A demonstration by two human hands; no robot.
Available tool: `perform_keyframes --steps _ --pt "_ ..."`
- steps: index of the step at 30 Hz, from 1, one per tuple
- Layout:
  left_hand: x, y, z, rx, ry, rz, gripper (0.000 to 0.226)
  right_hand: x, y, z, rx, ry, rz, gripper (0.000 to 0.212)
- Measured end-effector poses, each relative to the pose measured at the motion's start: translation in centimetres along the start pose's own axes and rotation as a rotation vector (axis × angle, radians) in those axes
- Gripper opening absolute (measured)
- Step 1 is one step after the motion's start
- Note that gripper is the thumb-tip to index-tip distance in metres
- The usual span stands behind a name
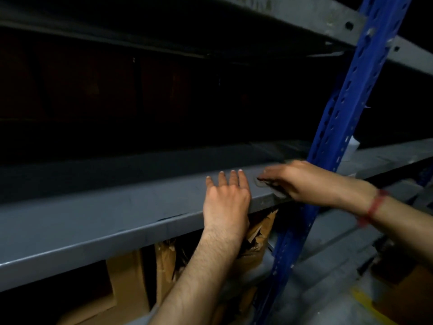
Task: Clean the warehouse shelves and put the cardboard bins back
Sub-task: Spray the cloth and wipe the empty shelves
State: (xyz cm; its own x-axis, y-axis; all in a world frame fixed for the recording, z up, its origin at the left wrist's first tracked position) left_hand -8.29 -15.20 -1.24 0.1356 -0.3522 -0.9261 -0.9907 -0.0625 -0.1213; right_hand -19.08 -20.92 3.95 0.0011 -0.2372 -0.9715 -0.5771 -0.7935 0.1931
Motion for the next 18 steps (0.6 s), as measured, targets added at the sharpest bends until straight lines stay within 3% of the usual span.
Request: perform_keyframes --steps 4,13,15,18 --pt "0.1 0.1 0.2 -0.058 0.046 0.027 0.077 -0.6 -0.9 2.4 -0.043 0.108 -0.091 0.041" --pt "-0.8 -0.7 1.3 -0.145 0.073 0.045 0.089 3.6 5.0 -9.2 0.111 0.150 -0.166 0.039" --pt "-0.9 -2.0 2.5 -0.194 0.055 0.009 0.095 3.1 3.6 -8.6 0.033 0.155 -0.209 0.035" --pt "-1.9 -5.4 5.1 -0.316 0.057 -0.113 0.108 1.7 -1.6 -4.4 -0.223 0.140 -0.375 0.032"
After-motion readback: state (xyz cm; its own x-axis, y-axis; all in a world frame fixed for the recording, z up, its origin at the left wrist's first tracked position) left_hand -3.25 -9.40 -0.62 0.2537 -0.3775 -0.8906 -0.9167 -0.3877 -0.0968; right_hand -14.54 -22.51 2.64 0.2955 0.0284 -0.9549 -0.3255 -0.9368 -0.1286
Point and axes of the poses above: each hand's wrist, its own z-axis away from the middle knuckle, its own x-axis out of the palm, y = z × x, the point moved 7 cm from there along -z, towards the middle knuckle
